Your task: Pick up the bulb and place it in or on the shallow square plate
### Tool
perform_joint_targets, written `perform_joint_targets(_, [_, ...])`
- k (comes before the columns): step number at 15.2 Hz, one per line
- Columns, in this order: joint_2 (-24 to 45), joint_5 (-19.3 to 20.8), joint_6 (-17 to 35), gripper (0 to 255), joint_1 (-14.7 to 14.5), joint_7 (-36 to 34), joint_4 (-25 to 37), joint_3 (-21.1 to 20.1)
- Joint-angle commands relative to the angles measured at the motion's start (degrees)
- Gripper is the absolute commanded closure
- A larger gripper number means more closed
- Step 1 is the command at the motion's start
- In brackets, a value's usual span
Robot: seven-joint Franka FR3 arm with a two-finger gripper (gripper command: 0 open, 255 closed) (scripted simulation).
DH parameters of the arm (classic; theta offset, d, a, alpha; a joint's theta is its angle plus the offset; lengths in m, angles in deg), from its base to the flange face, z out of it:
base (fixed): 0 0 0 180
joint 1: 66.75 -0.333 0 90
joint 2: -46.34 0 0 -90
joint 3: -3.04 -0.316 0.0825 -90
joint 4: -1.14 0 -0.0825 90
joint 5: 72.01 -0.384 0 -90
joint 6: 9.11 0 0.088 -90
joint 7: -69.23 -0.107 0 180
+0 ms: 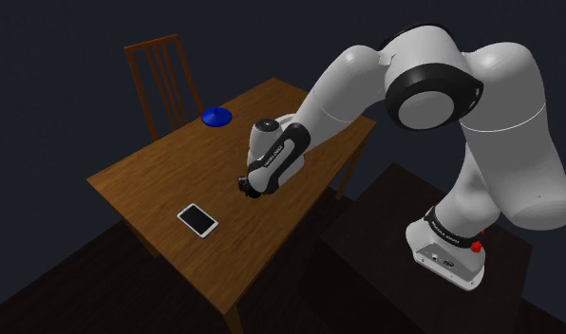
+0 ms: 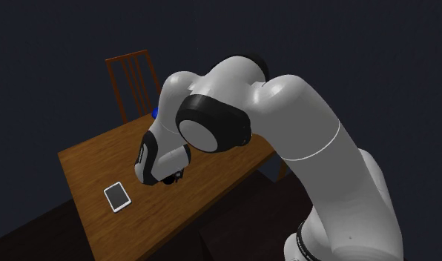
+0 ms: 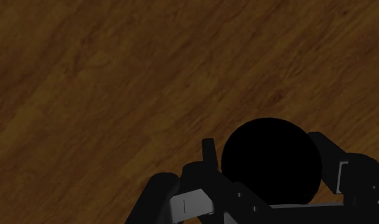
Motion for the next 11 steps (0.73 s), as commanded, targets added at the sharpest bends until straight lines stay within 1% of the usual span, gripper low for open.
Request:
perform_joint_targets(1, [0.00, 0.00, 0.00, 255, 0.00, 0.00, 0.00, 0.00])
perform_joint_targets(5, [0.01, 0.00, 0.00, 255, 0.01, 0.00, 0.02, 0.00])
perform_joint_targets(11, [-4.39, 1.26, -2.58, 255, -1.72, -1.11, -2.05, 2.12])
